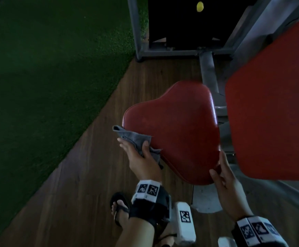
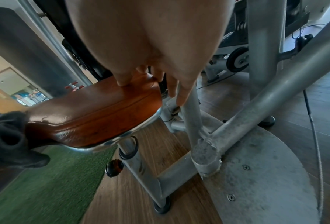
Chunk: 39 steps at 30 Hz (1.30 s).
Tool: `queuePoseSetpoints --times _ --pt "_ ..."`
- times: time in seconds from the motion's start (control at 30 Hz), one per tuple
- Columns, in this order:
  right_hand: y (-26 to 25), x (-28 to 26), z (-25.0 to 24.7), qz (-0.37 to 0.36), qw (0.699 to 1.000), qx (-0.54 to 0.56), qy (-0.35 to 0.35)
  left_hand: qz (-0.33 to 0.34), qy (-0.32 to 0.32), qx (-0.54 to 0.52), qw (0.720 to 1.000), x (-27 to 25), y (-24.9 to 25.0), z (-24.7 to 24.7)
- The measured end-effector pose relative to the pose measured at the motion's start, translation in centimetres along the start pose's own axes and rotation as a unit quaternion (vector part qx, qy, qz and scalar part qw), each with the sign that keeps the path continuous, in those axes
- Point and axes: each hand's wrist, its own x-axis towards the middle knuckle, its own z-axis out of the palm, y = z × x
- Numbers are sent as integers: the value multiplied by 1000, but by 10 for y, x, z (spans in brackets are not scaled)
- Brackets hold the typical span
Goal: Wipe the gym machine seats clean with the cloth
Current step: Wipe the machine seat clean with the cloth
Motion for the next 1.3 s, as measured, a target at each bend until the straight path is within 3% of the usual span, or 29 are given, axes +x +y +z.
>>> queuePoseSetpoints --times 0.27,0.4,0.6,0.7,0.93,1.13,1.3 --pt "7 -1 0 14 1000 12 1 2 15 19 1000 10 4 0" --pt "9 -1 -5 9 1000 24 0 4 18 33 999 -20 0 15" --pt "10 -12 -10 33 999 15 3 1 -75 14 997 -83 -24 39" --pt "10 -14 -9 49 999 8 9 6 -79 5 997 -75 -25 34" --pt "19 -13 -7 52 998 20 15 -4 25 4 1000 -36 -6 33" --pt "24 -10 -8 54 998 -1 11 15 -45 -3 999 -82 -25 40" --pt "28 -10 -10 48 999 -2 10 30 -53 14 998 -61 -13 33"
